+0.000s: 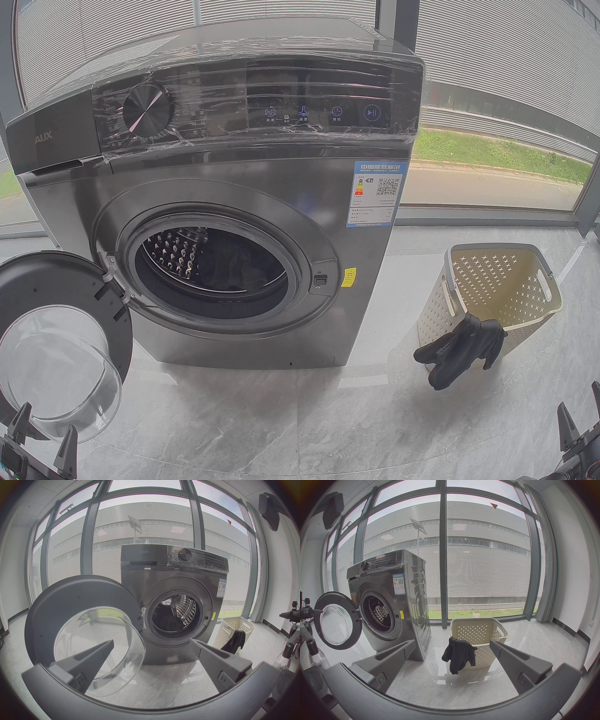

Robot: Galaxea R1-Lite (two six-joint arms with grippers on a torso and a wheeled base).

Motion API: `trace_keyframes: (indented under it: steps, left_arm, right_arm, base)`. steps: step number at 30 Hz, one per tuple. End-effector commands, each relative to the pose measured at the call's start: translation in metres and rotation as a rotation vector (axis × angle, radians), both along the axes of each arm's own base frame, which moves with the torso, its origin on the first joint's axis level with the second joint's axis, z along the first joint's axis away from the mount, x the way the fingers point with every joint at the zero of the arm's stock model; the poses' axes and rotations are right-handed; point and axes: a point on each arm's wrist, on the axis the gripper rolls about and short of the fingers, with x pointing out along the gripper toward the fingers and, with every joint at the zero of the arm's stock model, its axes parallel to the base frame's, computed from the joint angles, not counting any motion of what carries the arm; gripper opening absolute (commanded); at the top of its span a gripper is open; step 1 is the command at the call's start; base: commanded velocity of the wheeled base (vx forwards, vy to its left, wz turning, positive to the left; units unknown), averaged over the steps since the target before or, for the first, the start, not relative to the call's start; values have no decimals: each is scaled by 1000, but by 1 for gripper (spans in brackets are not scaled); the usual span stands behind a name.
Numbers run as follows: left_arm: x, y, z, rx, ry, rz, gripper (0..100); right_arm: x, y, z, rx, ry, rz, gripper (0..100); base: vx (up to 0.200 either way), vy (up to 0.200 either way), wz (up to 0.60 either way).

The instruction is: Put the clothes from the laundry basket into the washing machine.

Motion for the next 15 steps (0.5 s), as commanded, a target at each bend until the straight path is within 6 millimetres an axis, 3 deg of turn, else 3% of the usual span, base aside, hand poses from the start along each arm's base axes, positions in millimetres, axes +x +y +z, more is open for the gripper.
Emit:
trace_keyframes:
  steps: [1, 15]
  left_arm:
    - [1, 0, -5, -1, 8, 1, 100]
    - [1, 0, -5, -1, 9, 0, 100]
  right_arm:
    - [0, 0, -5, 0, 4, 1, 100]
    - [0, 0, -5, 0, 4, 0, 100]
  base:
    - [0, -200, 0]
    - [0, -200, 0]
